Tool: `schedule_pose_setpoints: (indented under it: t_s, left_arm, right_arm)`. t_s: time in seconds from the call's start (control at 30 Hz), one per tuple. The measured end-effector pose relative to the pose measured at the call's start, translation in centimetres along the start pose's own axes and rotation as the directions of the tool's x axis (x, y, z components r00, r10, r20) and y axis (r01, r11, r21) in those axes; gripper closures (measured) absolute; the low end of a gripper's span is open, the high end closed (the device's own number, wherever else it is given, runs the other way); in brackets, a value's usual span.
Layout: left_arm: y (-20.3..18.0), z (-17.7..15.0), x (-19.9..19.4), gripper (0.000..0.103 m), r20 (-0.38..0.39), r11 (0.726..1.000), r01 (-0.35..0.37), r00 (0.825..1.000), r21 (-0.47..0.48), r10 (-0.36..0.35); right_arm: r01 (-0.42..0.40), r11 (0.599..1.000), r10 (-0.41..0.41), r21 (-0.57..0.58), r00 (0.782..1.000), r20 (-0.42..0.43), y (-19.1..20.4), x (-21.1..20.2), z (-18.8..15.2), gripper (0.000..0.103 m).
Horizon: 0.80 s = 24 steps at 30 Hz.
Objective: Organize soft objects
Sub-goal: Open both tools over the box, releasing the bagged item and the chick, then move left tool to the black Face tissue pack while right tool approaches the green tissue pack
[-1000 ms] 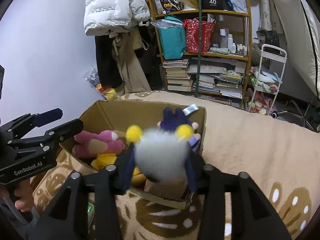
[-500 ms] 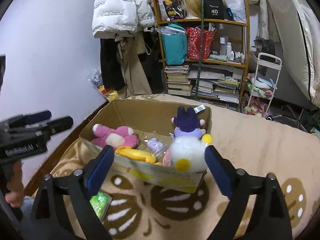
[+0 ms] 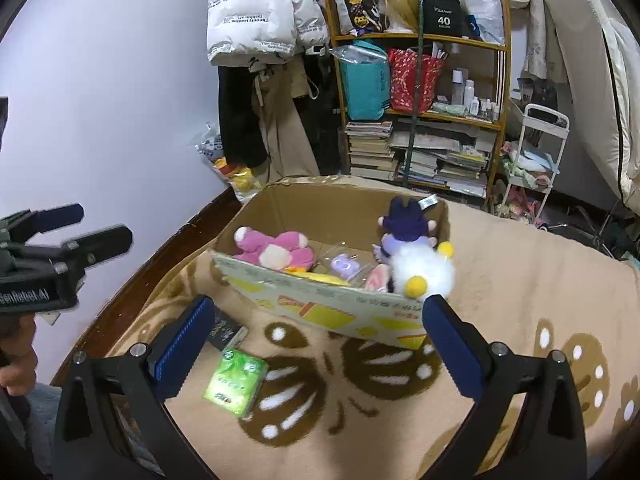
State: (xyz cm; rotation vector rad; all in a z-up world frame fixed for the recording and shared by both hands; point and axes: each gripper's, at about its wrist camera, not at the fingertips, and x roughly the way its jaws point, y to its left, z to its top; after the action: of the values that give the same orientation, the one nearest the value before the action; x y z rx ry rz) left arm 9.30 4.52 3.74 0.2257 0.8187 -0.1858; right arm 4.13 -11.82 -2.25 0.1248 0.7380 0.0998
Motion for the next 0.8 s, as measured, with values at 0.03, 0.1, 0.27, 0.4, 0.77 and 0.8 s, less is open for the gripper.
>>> schedule_pose_setpoints:
  t_s: [0.03,0.1,0.27,0.4,0.77,0.8]
  left_arm:
    - [0.0,-0.1,0.0,0.005,-0.006,1.000,0.001,1.000,0.005,-0.001]
    - [0.0,-0.4,0.1,0.005,-0.011,1.000,-0.003,1.000,0.014,0.004]
    - [0.4,-0.5,1.4,0.005,-0.041,1.000,0.009,0.999,0.025,-0.008]
    - [1.1,-0.8,3.7,0.005,-0.080,0.999,0.028,0.996,0.015,-0.027]
    - [1.9,-0.9,9.7,0.005,-0.208,0.998,0.058,0.977,0.020,-0.053]
    - [1.9,-1.0,10.4,0.005,-0.226,0.998,0.061,0.973,0.022,-0.055]
  right_arm:
    - [-0.005,1.000,0.005,0.000,1.000,0.003,0.2,-0.1,0.0,0.000]
    - [-0.011,1.000,0.011,-0.003,1.000,0.006,0.8,-0.2,-0.1,0.000]
    - [-0.021,1.000,0.021,-0.014,1.000,-0.003,1.9,0.8,-0.9,0.000]
    - [-0.035,0.999,0.035,-0.006,0.999,-0.030,2.4,2.2,-1.5,0.000]
    - [-0.032,0.999,0.030,-0.018,0.992,-0.119,3.5,7.3,-2.6,0.000]
    - [-0.038,0.999,0.035,-0.016,0.991,-0.131,3.5,7.7,-2.7,0.000]
